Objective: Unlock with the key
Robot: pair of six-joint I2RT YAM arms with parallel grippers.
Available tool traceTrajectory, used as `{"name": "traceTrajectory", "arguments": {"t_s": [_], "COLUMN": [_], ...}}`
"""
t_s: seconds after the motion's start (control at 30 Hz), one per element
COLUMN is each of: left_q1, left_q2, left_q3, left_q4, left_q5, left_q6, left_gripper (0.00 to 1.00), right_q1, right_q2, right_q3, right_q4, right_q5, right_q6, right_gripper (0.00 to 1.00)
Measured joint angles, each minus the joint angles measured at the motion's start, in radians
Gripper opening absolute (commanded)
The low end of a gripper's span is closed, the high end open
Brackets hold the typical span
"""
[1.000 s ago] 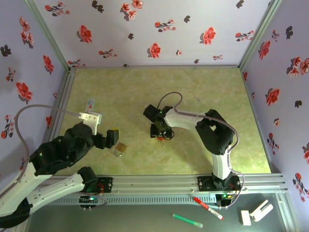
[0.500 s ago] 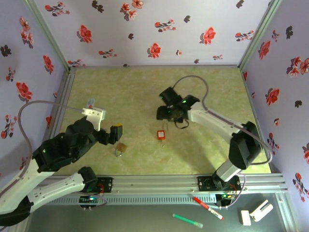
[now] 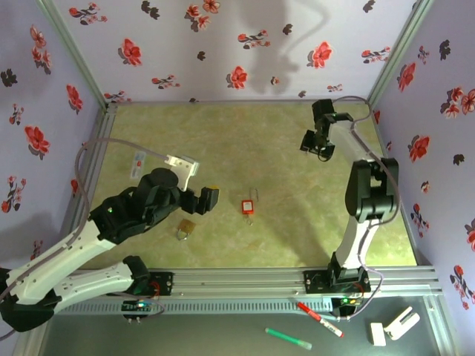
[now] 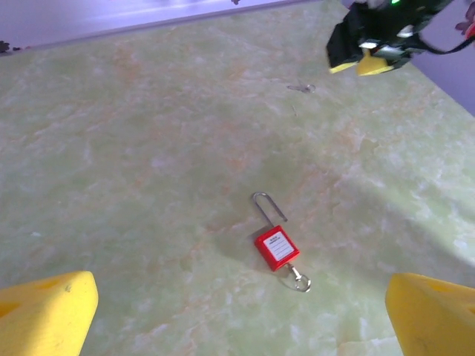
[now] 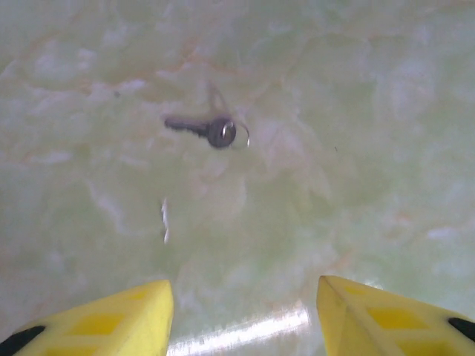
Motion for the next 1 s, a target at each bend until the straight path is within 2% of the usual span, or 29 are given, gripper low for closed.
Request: {"name": "traceTrajectory", "arguments": {"t_s": [0.3,1.0], "left_q1": [0.0,0.0], "left_q2": [-0.05,-0.057], "left_q3": [-0.029,-0.039], "left_q4": [-0.005,-0.011], "left_q5": [0.008,0.007], "left_q6": [-0.034,-0.053], "left_gripper": [1.0,1.0], "right_q1": [-0.004,-0.036], "right_q2": [0.232,0.299], "right_q3": [0.153,0.23], "right_q4": [-0.009,-0.026], "right_q5": [-0.015,-0.039], "right_q6": [-0.042,-0.048], "right_gripper": [0.45,0.41]}}
